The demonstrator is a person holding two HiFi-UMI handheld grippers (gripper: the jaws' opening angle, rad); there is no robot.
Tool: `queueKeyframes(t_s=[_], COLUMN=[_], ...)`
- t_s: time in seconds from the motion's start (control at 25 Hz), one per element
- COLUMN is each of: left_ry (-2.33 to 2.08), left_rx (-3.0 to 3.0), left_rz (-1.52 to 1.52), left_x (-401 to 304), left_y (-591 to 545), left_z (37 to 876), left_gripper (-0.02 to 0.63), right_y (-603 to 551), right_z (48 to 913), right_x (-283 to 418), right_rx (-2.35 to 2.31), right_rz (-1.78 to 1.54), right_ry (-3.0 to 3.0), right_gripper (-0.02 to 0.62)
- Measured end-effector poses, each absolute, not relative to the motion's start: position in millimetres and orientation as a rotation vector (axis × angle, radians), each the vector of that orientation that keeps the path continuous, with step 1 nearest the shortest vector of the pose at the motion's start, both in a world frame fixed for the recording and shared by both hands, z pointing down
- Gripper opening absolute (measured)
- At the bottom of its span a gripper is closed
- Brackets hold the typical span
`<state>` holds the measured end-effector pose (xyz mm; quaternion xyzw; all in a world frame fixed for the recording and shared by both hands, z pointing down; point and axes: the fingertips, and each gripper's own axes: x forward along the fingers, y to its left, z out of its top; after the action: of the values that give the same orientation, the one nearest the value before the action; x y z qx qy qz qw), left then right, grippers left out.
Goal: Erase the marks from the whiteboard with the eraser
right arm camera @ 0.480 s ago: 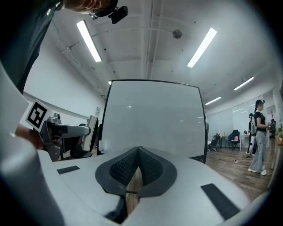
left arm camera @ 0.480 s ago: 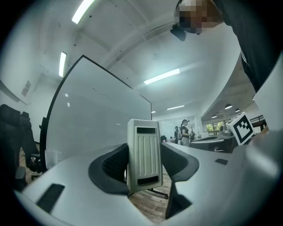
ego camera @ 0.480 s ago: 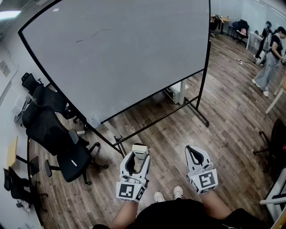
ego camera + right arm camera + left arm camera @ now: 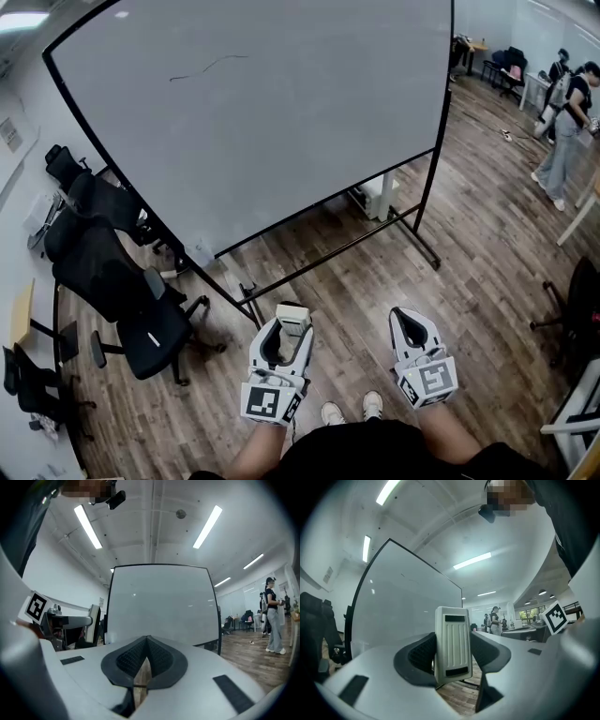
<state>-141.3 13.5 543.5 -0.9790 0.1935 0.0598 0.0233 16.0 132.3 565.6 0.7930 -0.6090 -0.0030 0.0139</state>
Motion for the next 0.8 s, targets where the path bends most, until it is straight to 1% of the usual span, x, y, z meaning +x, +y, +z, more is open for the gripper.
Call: queueKeyframes(t_s=[0.2,0.48,0.8], left_ry=[0.58,0.552,0.651], left_rx=[-3.049,-3.075,-3.028], left_rz=[0.192,0.248,0.241], left_x=[-149,-156,-141], left_y=[2,-16,-64], left_z=[544,540,537], left_gripper=[0.246,0.246,0.245], right_y=[122,89,32], right_z=[568,570,556], right_x=[15,1,32], right_rx=[2.557,2.487,2.445], right_rz=[0.011,-0.025,-0.139], right_ry=[-1.855,-1.884,-1.899], right_gripper=[0.018,0.018,0.018])
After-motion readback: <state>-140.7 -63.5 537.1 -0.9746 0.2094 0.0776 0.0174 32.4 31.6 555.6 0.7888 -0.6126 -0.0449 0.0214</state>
